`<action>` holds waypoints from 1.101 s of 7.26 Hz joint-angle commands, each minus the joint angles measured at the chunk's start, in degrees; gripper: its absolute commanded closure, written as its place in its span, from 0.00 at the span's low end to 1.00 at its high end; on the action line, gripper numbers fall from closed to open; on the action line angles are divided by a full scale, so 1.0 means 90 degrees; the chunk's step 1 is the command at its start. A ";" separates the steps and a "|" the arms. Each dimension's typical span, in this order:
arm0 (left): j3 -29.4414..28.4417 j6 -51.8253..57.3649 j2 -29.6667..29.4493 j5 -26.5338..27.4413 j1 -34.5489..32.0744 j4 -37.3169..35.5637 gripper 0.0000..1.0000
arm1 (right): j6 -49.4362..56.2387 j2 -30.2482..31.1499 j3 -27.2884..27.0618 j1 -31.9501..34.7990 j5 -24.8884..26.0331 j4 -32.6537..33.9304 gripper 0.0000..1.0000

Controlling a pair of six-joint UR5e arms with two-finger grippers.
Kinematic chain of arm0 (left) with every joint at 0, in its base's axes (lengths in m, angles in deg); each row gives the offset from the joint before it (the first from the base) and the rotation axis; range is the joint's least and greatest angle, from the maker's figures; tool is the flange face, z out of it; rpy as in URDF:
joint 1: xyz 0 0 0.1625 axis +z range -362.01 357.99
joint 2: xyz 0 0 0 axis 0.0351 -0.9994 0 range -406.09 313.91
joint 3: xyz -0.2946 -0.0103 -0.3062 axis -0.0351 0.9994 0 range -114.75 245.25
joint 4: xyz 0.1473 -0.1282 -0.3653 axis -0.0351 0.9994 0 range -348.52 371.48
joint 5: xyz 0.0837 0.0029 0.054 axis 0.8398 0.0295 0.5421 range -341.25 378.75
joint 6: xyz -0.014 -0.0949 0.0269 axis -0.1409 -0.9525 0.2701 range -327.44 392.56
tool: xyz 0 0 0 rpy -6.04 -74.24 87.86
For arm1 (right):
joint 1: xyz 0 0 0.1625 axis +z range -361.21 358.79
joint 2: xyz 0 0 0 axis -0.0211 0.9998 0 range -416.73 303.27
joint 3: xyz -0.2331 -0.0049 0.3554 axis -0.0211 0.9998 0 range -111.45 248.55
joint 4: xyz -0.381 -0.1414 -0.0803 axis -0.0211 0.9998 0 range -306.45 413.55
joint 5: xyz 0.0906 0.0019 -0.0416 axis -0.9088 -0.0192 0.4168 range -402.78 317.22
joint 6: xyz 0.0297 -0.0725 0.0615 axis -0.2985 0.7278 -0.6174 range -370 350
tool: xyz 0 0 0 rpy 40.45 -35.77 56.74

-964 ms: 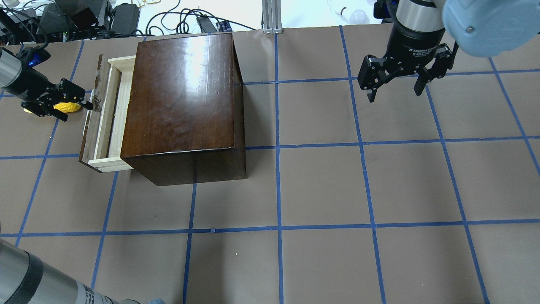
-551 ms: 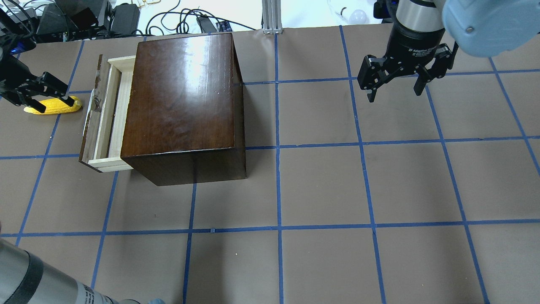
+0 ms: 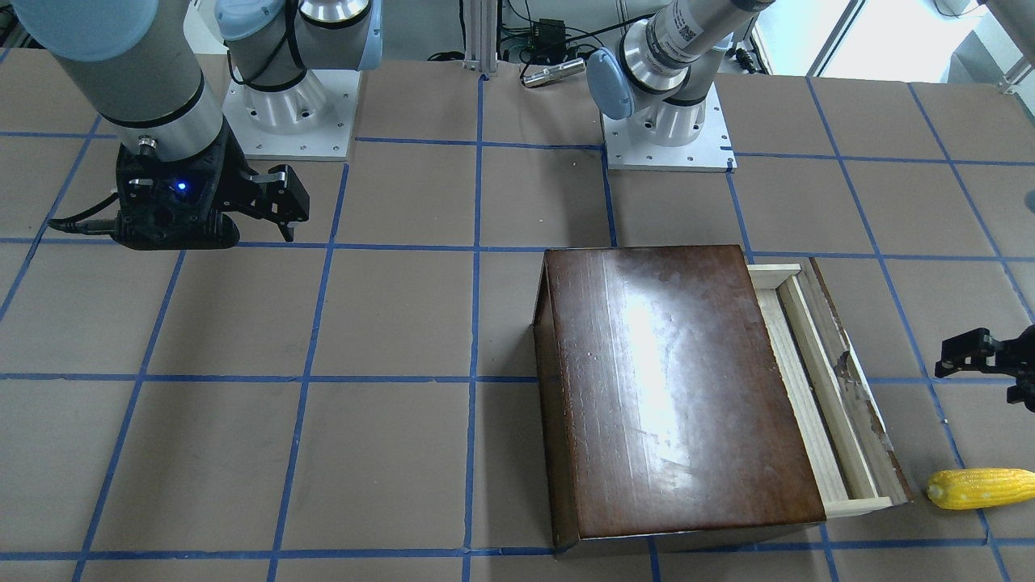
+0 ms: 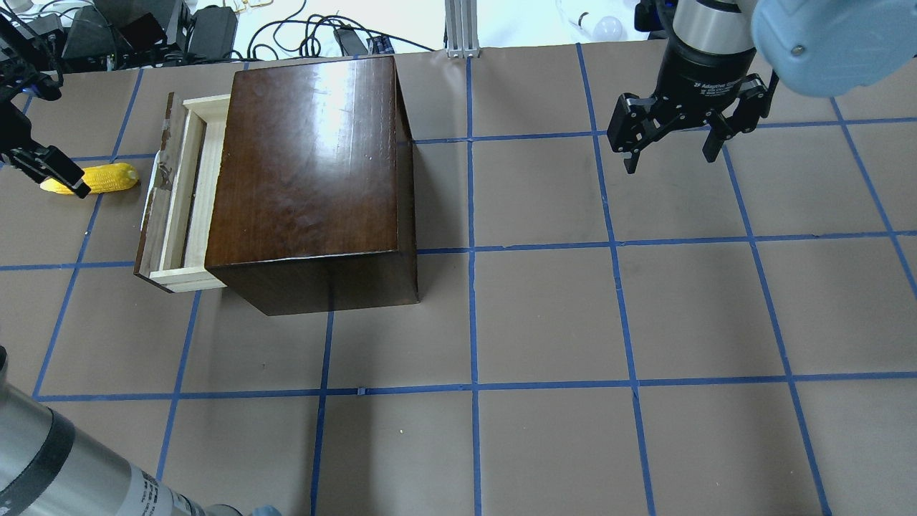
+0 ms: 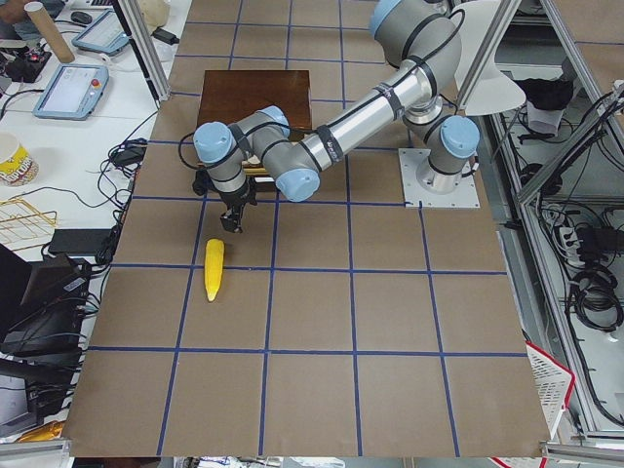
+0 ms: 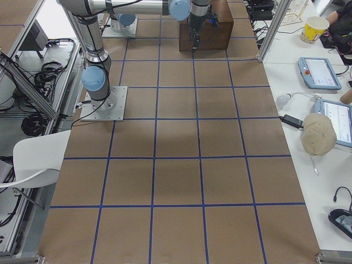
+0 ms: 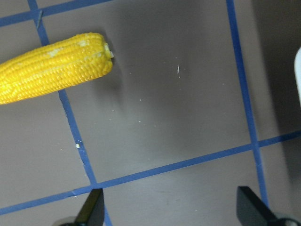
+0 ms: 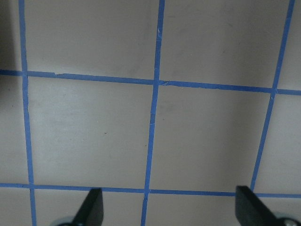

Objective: Open drawer and put corn inside
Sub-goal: 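Lower the left gripper and close it around the yellow corn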

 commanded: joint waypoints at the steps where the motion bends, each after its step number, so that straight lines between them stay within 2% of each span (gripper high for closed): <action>1: -0.0389 0.1765 -0.0358 0.0164 0.0020 -0.0244 0.00 | 0.0000 0.0000 0.0000 0.0000 0.0000 0.0000 0.00; 4: -0.0655 0.4116 -0.0973 0.0145 0.0040 -0.1111 0.00 | 0.0000 0.0000 0.0000 0.0000 0.0000 0.0000 0.00; 5: -0.0742 0.4850 -0.1081 0.0116 0.0049 -0.1182 0.00 | 0.0000 0.0000 0.0000 0.0000 0.0000 0.0000 0.00; 8: -0.1201 0.6534 -0.1578 -0.0516 0.0234 -0.1135 0.01 | 0.0000 0.0000 0.0000 0.0000 0.0000 0.0000 0.00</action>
